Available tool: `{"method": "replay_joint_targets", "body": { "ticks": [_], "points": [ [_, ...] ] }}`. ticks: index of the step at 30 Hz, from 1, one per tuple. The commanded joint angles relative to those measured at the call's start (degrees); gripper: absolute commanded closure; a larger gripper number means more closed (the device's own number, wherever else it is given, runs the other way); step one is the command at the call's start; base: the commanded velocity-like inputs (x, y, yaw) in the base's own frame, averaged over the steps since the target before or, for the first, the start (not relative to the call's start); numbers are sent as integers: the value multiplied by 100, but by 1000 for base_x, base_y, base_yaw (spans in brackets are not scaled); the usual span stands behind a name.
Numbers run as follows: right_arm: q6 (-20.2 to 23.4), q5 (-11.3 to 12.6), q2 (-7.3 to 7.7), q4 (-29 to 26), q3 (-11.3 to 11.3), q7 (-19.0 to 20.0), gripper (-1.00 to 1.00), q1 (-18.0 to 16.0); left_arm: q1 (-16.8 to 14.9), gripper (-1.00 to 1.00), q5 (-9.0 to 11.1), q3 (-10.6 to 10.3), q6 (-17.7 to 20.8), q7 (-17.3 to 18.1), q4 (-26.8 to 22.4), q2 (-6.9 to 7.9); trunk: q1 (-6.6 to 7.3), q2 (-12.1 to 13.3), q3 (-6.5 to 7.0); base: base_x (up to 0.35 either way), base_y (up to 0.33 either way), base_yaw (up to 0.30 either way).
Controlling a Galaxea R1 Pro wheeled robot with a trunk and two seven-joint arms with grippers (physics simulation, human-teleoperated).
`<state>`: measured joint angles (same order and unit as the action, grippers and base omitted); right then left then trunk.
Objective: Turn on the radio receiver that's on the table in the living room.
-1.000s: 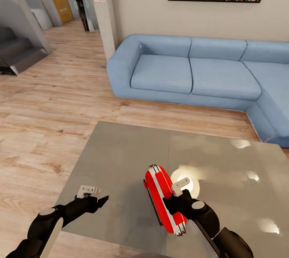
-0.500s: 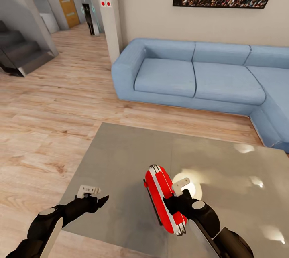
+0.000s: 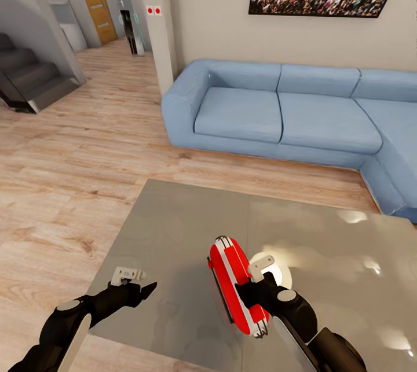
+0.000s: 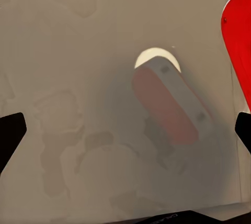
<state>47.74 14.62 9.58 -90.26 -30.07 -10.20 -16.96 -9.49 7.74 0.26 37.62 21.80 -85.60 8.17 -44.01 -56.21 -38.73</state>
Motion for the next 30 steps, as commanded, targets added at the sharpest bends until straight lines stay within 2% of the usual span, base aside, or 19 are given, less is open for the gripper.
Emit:
{"method": "replay_joint_targets", "body": {
  "ticks": [1,8,19,22,23,26,28,30],
  "points": [
    [-1,2,0,-1,0,1,100,-1,0,-100,0,0,0,0,0,0,0,0,9,0,0,0],
    [-1,-1,0,-1,109,1,100,-1,0,-100,0,0,0,0,0,0,0,0,41,0,0,0],
    [-2,-10,0,-1,124,-21,100,-1,0,-100,0,0,0,0,0,0,0,0,42,0,0,0],
    [-2,-41,1,-1,117,-194,100,-1,0,-100,0,0,0,0,2,0,0,0,42,0,0,0],
    [-2,-78,0,-1,116,-401,100,10,0,-100,0,0,0,0,1,0,0,0,42,0,0,0],
    [-6,-559,-45,5,109,-1160,100,31,0,-100,0,0,0,5,2,0,0,0,42,0,0,0],
    [-113,-1072,-118,7,107,-1441,100,10,0,-100,0,0,0,7,0,2,0,0,42,0,0,0],
    [-420,-1774,-215,8,107,-1545,100,3,0,-100,0,0,0,8,0,2,0,0,42,0,0,0]
  ]
}}
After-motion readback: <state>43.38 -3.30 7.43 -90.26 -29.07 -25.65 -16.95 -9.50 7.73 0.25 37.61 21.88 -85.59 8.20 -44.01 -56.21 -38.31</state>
